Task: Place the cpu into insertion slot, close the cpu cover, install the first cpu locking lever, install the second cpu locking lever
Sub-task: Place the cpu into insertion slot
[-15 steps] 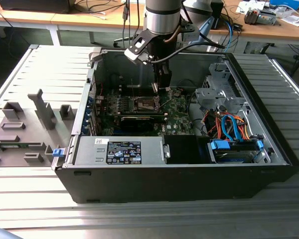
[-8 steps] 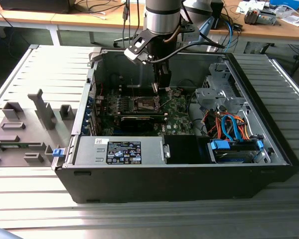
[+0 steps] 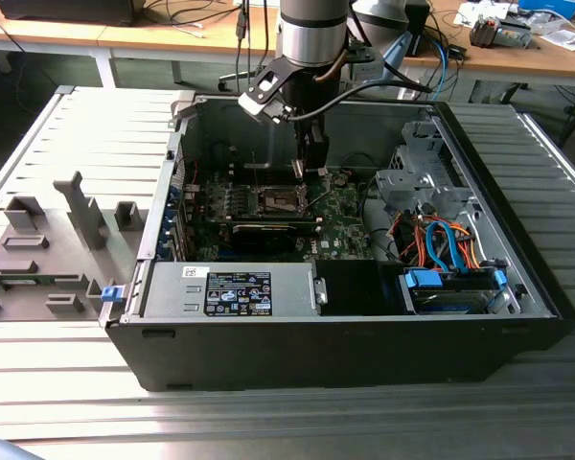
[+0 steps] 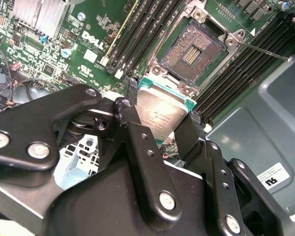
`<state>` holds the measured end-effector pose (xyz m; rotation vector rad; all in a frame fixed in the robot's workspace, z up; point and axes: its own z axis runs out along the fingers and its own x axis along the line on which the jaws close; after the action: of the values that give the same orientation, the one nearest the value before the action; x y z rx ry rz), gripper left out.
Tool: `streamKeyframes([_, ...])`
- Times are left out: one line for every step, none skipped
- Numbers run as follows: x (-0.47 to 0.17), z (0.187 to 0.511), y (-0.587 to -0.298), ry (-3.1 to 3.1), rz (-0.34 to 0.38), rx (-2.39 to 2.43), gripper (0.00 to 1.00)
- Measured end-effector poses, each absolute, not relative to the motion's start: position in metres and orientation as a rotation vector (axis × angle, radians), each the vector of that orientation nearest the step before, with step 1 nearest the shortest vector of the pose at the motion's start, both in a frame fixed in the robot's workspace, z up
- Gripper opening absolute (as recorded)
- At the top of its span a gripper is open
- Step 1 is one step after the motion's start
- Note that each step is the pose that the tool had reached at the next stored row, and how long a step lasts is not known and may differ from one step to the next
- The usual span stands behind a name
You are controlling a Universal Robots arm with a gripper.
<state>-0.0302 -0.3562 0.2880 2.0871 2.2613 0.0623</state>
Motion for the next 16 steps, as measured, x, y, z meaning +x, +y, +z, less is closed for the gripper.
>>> streamKeyframes([-0.0302, 0.288, -0.3562, 2.26, 0.062, 2.089, 0.54])
streamKeyframes([-0.0302, 0.288, -0.3562, 2.257, 0.062, 2.091, 0.54])
streamKeyframes([-0.0302, 0.288, -0.3562, 2.255, 0.061, 2.093, 0.54])
streamKeyframes([-0.0302, 0.288, -0.3562, 2.253, 0.061, 2.095, 0.54])
streamKeyframes([-0.0302, 0.288, -0.3562, 2.252, 0.061, 2.096, 0.54])
streamKeyframes([-0.0302, 0.288, -0.3562, 2.249, 0.06, 2.098, 0.54])
streamKeyframes([-0.0302, 0.2879, -0.3562, 2.248, 0.06, 2.1, 0.54])
streamKeyframes([-0.0302, 0.2879, -0.3562, 2.246, 0.06, 2.101, 0.54])
streamKeyframes([-0.0302, 0.2879, -0.3562, 2.244, 0.059, 2.104, 0.54])
streamKeyframes([-0.0302, 0.2879, -0.3562, 2.242, 0.059, 2.106, 0.54])
streamKeyframes([-0.0302, 0.288, -0.3562, 2.238, 0.058, 2.109, 0.54])
streamKeyframes([-0.0302, 0.2879, -0.3562, 2.233, 0.058, 2.113, 0.54])
streamKeyframes([-0.0302, 0.288, -0.3562, 2.232, 0.057, 2.115, 0.54])
streamKeyframes([-0.0302, 0.2879, -0.3562, 2.23, 0.057, 2.116, 0.54])
streamKeyframes([-0.0302, 0.288, -0.3562, 2.228, 0.057, 2.118, 0.54])
streamKeyframes([-0.0302, 0.288, -0.3562, 2.227, 0.056, 2.12, 0.54])
